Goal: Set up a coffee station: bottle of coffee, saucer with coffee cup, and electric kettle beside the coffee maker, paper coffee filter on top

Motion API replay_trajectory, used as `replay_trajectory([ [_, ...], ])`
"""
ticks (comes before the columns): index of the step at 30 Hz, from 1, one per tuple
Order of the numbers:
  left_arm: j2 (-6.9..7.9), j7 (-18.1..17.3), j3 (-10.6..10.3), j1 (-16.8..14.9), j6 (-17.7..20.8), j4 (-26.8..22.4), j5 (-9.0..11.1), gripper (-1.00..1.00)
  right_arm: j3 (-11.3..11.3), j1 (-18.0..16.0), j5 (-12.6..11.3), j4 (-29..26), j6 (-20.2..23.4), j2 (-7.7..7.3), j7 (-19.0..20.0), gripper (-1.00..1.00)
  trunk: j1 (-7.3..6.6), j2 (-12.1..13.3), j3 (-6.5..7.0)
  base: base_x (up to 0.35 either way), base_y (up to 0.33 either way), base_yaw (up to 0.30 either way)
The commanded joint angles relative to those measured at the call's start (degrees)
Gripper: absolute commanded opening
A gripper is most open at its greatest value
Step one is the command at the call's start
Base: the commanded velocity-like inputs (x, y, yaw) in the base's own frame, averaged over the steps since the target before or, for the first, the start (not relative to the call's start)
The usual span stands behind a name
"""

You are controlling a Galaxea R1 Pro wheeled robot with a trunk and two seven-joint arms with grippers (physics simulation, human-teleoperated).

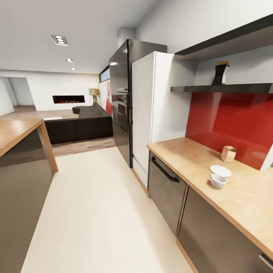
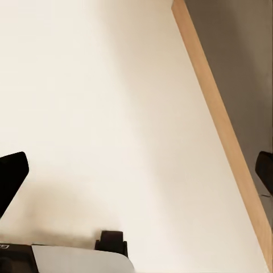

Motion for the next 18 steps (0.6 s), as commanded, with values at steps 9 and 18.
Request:
replay_trajectory([
  [9, 0.02, 0.2, 0.3, -0.1, -0.2, 0.1, -0.6, 1.0, 0.0, 0.0, 0.4, 0.0, -0.2, -0.02, 0.0, 1.0, 0.03, 0.0, -0.07, 0.262, 0.252, 0.003],
  [18, 0.02, 0.2, 0.3, -0.1, -0.2, 0.1, -0.6, 1.0, 0.0, 0.0, 0.4, 0.0, -0.2, -0.02, 0.0, 1.0, 0.03, 0.0, -0.07, 0.28, 0.232, 0.0],
])
